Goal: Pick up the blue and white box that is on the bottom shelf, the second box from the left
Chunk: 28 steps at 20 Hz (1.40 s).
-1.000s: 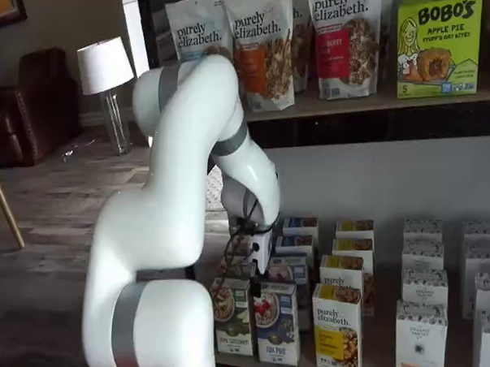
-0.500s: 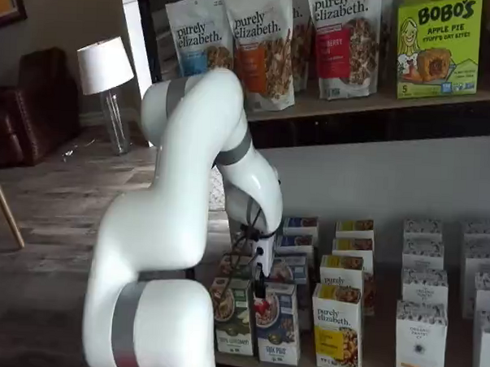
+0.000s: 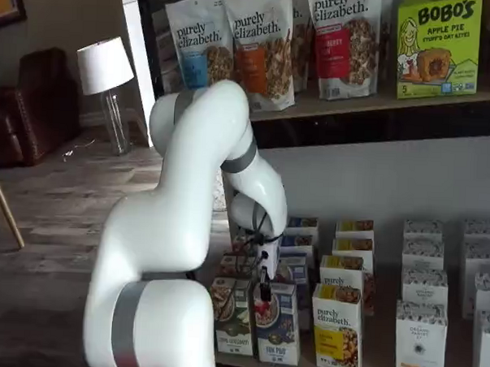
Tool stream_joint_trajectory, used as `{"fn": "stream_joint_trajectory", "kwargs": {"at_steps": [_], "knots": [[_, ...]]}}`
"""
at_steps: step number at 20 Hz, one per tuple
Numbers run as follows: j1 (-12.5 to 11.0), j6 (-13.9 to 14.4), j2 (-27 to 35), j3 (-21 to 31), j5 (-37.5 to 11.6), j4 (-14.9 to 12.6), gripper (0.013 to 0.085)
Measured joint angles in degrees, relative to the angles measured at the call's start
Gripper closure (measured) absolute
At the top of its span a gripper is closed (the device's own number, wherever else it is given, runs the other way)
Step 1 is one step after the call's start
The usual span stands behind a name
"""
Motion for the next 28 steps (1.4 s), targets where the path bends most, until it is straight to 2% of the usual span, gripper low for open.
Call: {"fn": "stream_joint_trajectory", "kwargs": {"at_steps": [5, 16, 19, 28], "knots": [[-0.3, 1.6, 2.5, -3.1, 0.8, -2.1, 0.0130], [-1.4, 8.6, 6.4, -9.3, 7.3, -11.0, 0.0130], [-1.5, 9.4, 7.0, -10.0, 8.1, -12.1, 0.0130], [-1.2, 9.9, 8.3, -11.0, 7.5, -12.4, 0.0130]]}}
